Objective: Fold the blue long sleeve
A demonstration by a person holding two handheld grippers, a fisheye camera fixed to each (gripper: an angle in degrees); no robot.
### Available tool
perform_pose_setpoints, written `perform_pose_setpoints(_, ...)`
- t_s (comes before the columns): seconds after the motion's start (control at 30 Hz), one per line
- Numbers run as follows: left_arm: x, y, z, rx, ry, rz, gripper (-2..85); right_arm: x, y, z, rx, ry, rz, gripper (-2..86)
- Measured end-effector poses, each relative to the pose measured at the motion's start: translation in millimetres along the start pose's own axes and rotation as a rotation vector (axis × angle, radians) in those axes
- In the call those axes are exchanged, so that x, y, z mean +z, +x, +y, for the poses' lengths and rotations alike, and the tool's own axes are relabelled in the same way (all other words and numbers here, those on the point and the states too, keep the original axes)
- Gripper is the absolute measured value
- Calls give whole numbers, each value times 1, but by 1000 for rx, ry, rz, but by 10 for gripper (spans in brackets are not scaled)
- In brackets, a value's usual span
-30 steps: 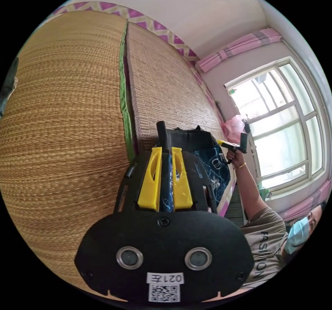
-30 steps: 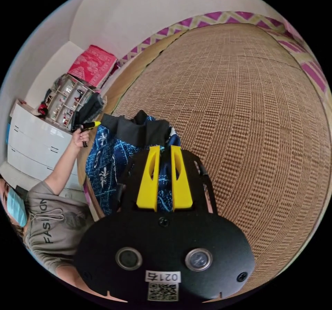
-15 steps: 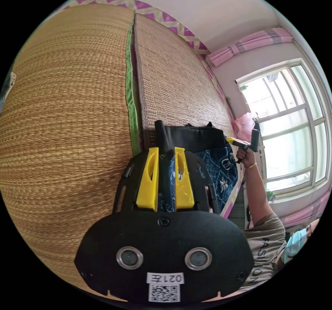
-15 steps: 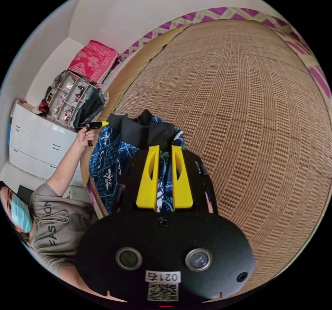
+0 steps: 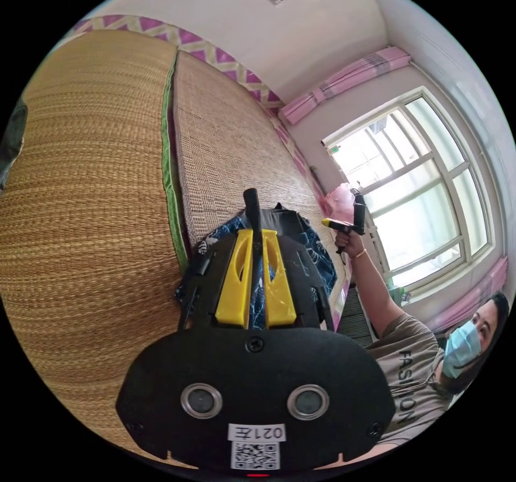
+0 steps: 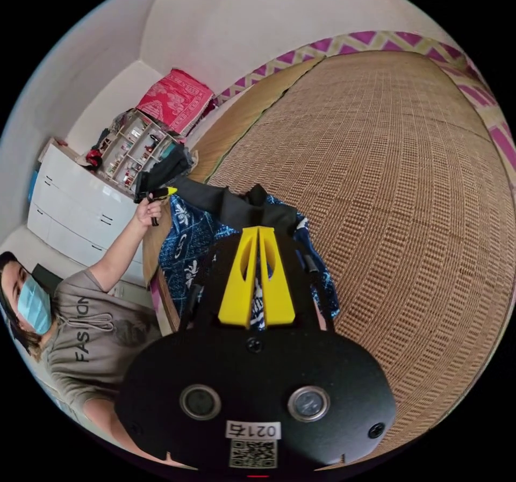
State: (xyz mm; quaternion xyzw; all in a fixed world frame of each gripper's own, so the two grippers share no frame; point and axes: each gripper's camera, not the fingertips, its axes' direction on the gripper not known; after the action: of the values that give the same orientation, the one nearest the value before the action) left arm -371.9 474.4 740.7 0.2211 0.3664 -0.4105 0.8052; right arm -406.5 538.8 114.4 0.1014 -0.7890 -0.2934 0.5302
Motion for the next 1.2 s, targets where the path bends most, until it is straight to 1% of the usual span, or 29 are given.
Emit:
perform_pose_setpoints(0.07,-5,8,0,-7,7,-8,-4,12,0,-8,22,-42,35,52)
perform_pose_setpoints(0.13,-12,18,0,-2,9,-8,-4,32,2,-23,44,-126,95,62)
perform_pose_setpoints(0.2,-28,39,0,24,12,11,-4,37,5,-33,59,-156,122,63)
perform_pose_setpoints(0.3,-51,72,1,86,8,26,-4,31,22,-45,109,-186,124,64)
perform_pose_setpoints(0.4,-72,108,6,149,6,39,-4,29,37,-51,134,-230,67,62)
perform_pose_setpoints(0.47,-84,126,9,174,7,52,-4,22,40,-51,137,-229,42,56)
perform_pose_setpoints(0.53,-93,143,12,196,5,58,-4,11,42,-49,131,-223,14,15)
perform_pose_setpoints(0.57,-99,153,14,208,2,53,-4,7,40,-48,115,-219,-2,11)
perform_pose_setpoints(0.7,-116,185,19,242,-4,25,-4,-40,25,-34,76,-92,-131,-4)
perform_pose_setpoints(0.77,-123,197,23,251,-4,33,-4,-68,12,-25,56,-45,-155,-6)
perform_pose_setpoints(0.9,-149,236,51,313,11,76,-4,-150,-51,19,-80,52,-214,-7)
perform_pose_setpoints(0.97,-167,261,77,370,21,106,-4,-190,-90,55,-163,92,-241,-7)
perform_pose_setpoints(1.03,-187,289,114,462,44,137,-4,-239,-143,118,-275,124,-273,-7)
perform_pose_setpoints(1.07,-201,308,145,522,53,155,-4,-249,-156,136,-301,128,-280,-7)
perform_pose_setpoints(1.1,-215,326,181,588,66,181,-4,-268,-179,174,-350,142,-298,-7)
perform_pose_setpoints(1.13,-221,334,200,617,70,196,-4,-284,-199,214,-377,158,-314,-7)
perform_pose_setpoints(1.17,-231,346,237,656,70,223,-4,-290,-207,234,-384,165,-321,-7)
perform_pose_setpoints(1.2,-238,354,274,677,67,248,-4,-299,-221,274,-391,180,-338,-7)
